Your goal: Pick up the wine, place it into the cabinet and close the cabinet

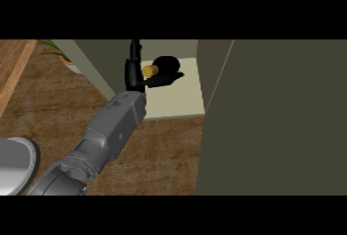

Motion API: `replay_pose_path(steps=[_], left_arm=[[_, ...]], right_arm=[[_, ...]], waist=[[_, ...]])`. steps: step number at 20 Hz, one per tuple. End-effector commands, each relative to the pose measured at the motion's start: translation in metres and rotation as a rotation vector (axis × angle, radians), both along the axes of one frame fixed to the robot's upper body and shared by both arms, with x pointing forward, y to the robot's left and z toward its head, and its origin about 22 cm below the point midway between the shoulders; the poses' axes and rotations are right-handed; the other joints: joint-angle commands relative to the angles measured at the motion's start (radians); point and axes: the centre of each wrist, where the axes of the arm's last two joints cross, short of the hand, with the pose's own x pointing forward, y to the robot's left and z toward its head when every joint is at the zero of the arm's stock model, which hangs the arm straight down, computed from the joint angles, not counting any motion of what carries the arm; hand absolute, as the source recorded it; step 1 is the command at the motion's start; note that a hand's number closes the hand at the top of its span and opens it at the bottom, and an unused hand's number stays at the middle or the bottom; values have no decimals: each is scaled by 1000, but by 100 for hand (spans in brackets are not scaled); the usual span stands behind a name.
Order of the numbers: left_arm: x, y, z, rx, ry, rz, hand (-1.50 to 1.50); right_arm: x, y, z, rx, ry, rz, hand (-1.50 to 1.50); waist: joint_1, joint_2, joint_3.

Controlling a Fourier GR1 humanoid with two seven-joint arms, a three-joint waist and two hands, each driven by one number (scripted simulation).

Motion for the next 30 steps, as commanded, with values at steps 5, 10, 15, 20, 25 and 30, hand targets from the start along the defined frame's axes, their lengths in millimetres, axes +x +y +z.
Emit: replay_pose_path(steps=[5,10,15,20,25,30], left_arm=[[-7,8,-15,-27,-33,-52,-150],[-13,8,-24,-12,-25,-84,-150],[-17,12,-32,-43,-27,-136,-150],[-14,10,-27,-103,-11,-156,-150],[-11,7,-19,-149,-45,-168,-150],[-23,15,-40,-174,-43,-171,-150]], right_arm=[[-2,-2,1,11,11,8,-150],[-9,0,-4,30,10,29,-150],[-13,-1,1,27,-3,12,-150],[-5,-2,-5,11,18,8,-150],[-10,-4,9,21,1,9,-150],[-14,-8,-4,14,10,9,-150]], waist=[[12,1,-3],[0,-1,-3],[12,-1,-3],[20,-11,-2],[25,-15,-3],[23,-22,-2]])
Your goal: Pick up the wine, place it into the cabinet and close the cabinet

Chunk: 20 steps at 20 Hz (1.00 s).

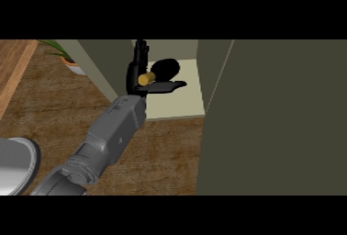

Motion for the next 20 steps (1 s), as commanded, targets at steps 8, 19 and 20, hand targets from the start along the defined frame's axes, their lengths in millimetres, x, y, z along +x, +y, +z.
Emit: replay_pose_path(steps=[8,19,20], left_arm=[[-30,10,-39,-66,63,5,-150],[-112,-43,-45,-42,34,-45,-150],[-105,-53,-34,-35,30,-34,-150]], right_arm=[[3,11,7,11,-7,3,-150],[-17,-3,6,32,1,-67,-150],[-29,-17,10,3,3,-35,-150]], waist=[[34,-19,1],[79,-22,2],[59,-17,2]])
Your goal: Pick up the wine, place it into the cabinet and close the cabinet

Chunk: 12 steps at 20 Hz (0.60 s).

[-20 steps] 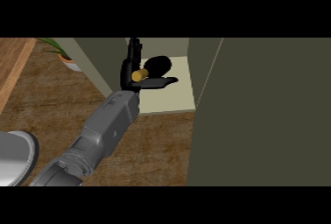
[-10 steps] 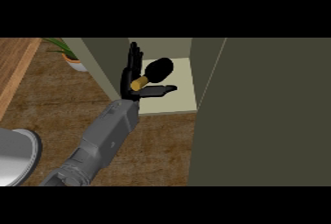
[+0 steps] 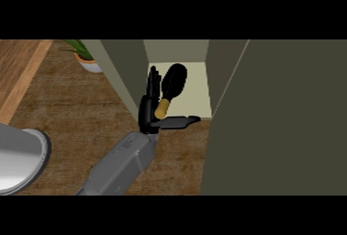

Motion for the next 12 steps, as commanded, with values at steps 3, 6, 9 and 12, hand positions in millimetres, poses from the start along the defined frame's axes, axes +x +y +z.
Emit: replay_pose_path(steps=[3,6,9,12], left_arm=[[-51,-30,13,-22,-11,-43,-150],[-76,-37,26,-58,-28,-64,-150],[-104,-26,27,-89,-30,-40,-150],[-112,-29,48,-91,-51,2,-150]], right_arm=[[3,-15,1,2,-28,-7,-150],[-10,-3,13,15,-27,-5,-150],[-28,0,10,9,-34,-11,-150],[-21,-15,-1,6,-33,-26,-150]], waist=[[22,2,1],[31,-2,0],[30,-4,0],[22,1,1]])
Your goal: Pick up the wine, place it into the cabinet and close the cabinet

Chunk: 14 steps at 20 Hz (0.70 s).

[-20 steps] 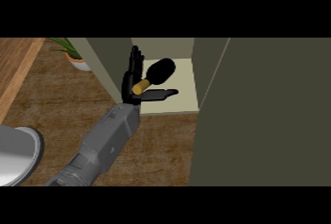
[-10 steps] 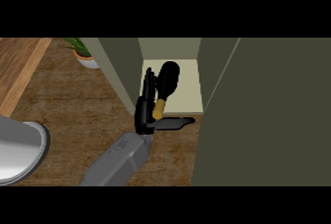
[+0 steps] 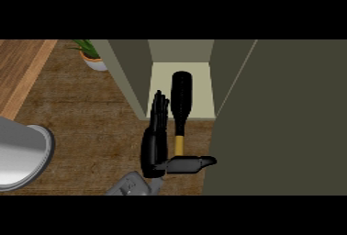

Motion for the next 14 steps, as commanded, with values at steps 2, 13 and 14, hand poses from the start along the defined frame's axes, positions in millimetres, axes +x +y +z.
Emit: replay_pose_path(steps=[2,13,14], left_arm=[[-47,16,15,1,2,58,-150],[-89,50,33,-6,-30,-25,-150],[-87,76,39,-11,-27,-50,-150]], right_arm=[[-25,-3,13,25,-27,13,-150],[-6,0,7,16,49,114,-150],[-12,-8,2,32,30,130,-150]], waist=[[4,-2,0],[0,3,0],[0,3,0]])
